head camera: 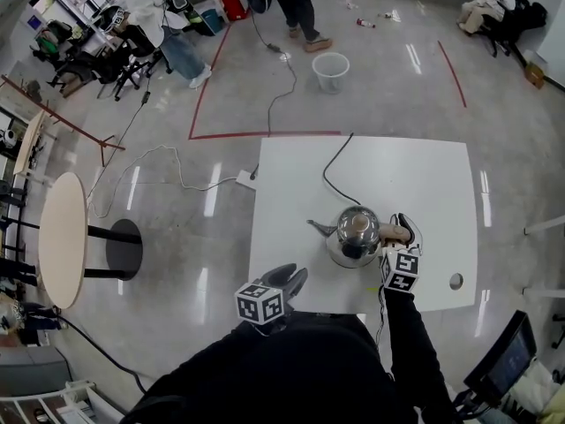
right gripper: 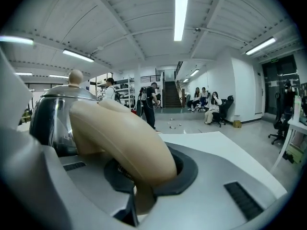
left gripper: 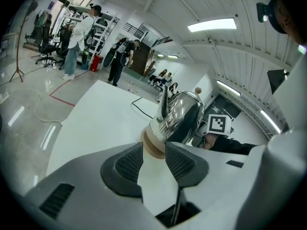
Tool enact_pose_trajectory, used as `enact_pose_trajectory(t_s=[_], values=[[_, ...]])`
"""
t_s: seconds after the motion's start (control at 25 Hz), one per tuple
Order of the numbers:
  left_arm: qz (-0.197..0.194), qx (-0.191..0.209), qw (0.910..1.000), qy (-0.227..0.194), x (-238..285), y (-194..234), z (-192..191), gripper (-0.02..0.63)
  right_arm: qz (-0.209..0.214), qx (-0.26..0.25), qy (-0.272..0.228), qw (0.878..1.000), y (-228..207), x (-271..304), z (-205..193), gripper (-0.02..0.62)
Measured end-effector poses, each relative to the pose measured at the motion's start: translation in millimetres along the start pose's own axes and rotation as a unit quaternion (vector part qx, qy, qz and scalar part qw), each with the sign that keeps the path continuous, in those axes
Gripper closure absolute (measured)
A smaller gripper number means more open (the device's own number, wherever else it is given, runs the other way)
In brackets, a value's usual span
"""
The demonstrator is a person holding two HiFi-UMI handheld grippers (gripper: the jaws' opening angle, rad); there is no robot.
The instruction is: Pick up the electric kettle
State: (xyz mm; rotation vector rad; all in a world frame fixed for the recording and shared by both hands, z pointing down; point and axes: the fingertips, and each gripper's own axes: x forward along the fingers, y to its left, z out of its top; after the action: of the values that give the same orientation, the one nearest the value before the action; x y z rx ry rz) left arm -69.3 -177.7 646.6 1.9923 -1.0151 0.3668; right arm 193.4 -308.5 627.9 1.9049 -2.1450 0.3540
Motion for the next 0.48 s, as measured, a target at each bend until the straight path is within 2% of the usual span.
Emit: enact_pose_trajectory(t_s=[0.28,0.48], values=[[-0.012,-0.006,0.9999,-0.002,8,1,6,0.448,0.003,0.051,-0.001,0.999,-3,-16,15,0.543],[-0.023,-0.013,0.9996,-0.004,14,-1,8,0.449,0.002,0.069,-0.016,0.997,-11,-39,46,0.543]])
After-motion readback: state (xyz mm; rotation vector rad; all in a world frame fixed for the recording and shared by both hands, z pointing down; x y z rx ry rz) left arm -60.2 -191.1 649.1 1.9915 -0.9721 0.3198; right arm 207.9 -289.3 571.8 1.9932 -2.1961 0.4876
